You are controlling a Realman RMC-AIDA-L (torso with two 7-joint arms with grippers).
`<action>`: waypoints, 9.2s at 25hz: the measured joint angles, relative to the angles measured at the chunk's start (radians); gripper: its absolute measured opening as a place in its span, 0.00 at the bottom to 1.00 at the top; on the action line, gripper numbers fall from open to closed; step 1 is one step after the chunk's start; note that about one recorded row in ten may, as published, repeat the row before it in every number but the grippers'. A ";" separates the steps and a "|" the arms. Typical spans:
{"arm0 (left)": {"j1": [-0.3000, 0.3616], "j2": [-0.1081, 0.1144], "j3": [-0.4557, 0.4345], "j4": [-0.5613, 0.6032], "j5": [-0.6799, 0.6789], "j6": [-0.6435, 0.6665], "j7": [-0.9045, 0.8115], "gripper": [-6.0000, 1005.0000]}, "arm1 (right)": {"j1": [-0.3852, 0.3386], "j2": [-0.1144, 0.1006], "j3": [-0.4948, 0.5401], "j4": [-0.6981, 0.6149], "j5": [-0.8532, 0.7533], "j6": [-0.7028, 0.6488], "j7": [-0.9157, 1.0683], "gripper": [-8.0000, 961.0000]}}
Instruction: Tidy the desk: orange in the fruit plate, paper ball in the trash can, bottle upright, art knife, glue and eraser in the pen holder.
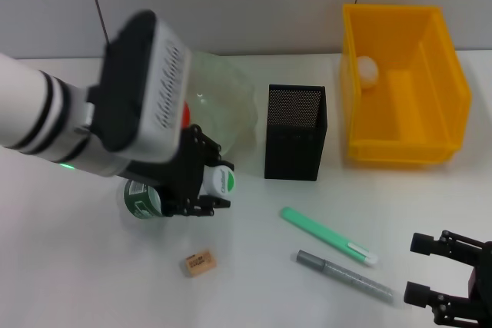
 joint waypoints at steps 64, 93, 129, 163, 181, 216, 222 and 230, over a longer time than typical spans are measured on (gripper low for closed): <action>0.012 0.002 -0.333 -0.107 -0.144 0.055 -0.193 0.54 | 0.026 0.002 0.000 0.000 0.000 -0.008 0.010 0.84; 0.054 0.006 -0.425 0.015 -0.405 0.080 -0.102 0.81 | 0.026 0.001 0.019 0.004 0.004 -0.023 0.013 0.84; 0.244 0.005 -0.395 -1.096 -0.808 0.221 0.891 0.80 | 0.446 -0.064 -0.340 0.911 -0.547 -0.075 1.259 0.83; 0.247 0.006 -0.318 -1.106 -0.805 0.206 0.920 0.80 | 0.571 0.031 -0.835 0.573 -0.768 0.258 1.458 0.83; 0.241 0.015 -0.311 -1.098 -0.805 0.202 0.915 0.80 | 0.562 0.034 -0.918 0.535 -0.764 0.350 1.479 0.75; 0.234 0.011 -0.308 -1.104 -0.805 0.207 0.917 0.80 | 0.564 0.032 -0.974 0.492 -0.752 0.384 1.480 0.46; 0.234 0.011 -0.308 -1.104 -0.805 0.208 0.917 0.80 | 0.564 0.032 -0.983 0.490 -0.752 0.384 1.481 0.44; 0.234 0.011 -0.308 -1.102 -0.805 0.209 0.915 0.80 | 0.564 0.032 -0.983 0.483 -0.752 0.386 1.481 0.41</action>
